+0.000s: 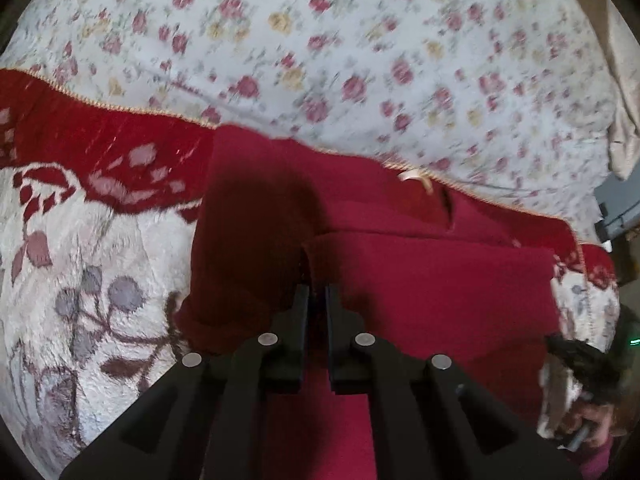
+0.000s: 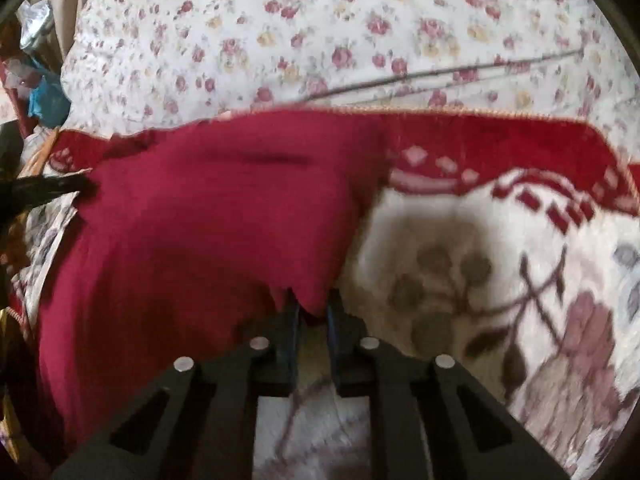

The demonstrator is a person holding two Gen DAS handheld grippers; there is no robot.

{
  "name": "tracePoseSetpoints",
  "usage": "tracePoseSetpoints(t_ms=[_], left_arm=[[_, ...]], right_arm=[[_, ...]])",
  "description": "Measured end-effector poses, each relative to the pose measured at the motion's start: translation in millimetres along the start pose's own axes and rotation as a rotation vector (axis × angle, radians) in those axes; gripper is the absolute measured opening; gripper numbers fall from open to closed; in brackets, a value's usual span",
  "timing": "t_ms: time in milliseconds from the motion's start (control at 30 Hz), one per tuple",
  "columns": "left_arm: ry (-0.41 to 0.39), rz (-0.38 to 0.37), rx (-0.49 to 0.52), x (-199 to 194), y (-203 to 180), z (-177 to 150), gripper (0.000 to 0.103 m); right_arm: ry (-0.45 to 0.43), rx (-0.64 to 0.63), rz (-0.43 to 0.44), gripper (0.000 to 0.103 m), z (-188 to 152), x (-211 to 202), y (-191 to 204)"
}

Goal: Fold small clothes

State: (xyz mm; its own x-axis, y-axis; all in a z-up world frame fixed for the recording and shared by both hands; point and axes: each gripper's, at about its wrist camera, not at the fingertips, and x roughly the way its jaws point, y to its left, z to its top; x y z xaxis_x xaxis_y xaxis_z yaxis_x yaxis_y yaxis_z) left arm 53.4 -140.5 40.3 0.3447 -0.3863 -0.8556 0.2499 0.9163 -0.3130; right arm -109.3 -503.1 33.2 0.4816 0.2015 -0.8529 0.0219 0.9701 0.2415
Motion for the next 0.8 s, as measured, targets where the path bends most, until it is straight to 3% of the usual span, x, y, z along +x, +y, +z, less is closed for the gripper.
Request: tracePoseSetpoints(t_ms=[33, 100, 167, 233, 333, 400, 467, 533, 633, 700, 800], left_arm=[[0.001, 0.000, -0.005, 1.6, 1.6, -0.9, 0.000], [-0.003, -0.008, -0.014, 1.2, 3.9, -1.5, 0.000], [-0.008, -0.002, -0.017, 0.8, 3.3, -1.3, 0.000], [-0.007, 0.007, -0.013, 1.7, 1.6, -2.5, 0.000], [-0.004, 0.021, -0.004, 5.4, -0.3, -3.3, 0.000], [0.002, 0.021, -0.008, 9.2, 0.3, -3.5, 0.000], [0.004, 0.012, -0.019, 11.1, 2.8, -3.5, 0.000], [0.005, 0.006, -0.027, 12.0, 4.4, -3.2, 0.000], [0.005, 0.001, -0.023, 13.1, 6.0, -2.6, 0.000], [0.005, -0.006, -0.024, 14.6, 8.0, -2.1, 0.000], [0.000, -0.019, -0.043, 15.5, 10.0, -1.4, 0.000]], right_arm=[[-0.017, 0.030, 0.032, 0.015, -1.0, -7.4, -5.6], [-0.081, 0.141, 0.127, 0.043, 2.0, -27.8, -22.3], [-0.188, 0.227, 0.179, 0.051, 12.1, -45.8, -36.4], [-0.212, 0.237, 0.143, 0.051, 28.2, -44.6, -37.8], [-0.124, 0.169, 0.121, 0.047, 55.1, -11.1, -22.9], [-0.045, 0.144, 0.057, 0.030, 72.4, 24.0, -16.3], [-0.060, 0.198, 0.020, 0.027, 88.8, 48.4, -26.7], [-0.043, 0.361, 0.106, 0.026, 100.6, 71.6, -54.7], [-0.073, 0.502, 0.232, 0.024, 98.6, 69.2, -77.9], [-0.110, 0.519, 0.274, 0.026, 91.5, 53.9, -81.3], [-0.166, 0.471, 0.235, 0.038, 76.3, 24.3, -72.1]])
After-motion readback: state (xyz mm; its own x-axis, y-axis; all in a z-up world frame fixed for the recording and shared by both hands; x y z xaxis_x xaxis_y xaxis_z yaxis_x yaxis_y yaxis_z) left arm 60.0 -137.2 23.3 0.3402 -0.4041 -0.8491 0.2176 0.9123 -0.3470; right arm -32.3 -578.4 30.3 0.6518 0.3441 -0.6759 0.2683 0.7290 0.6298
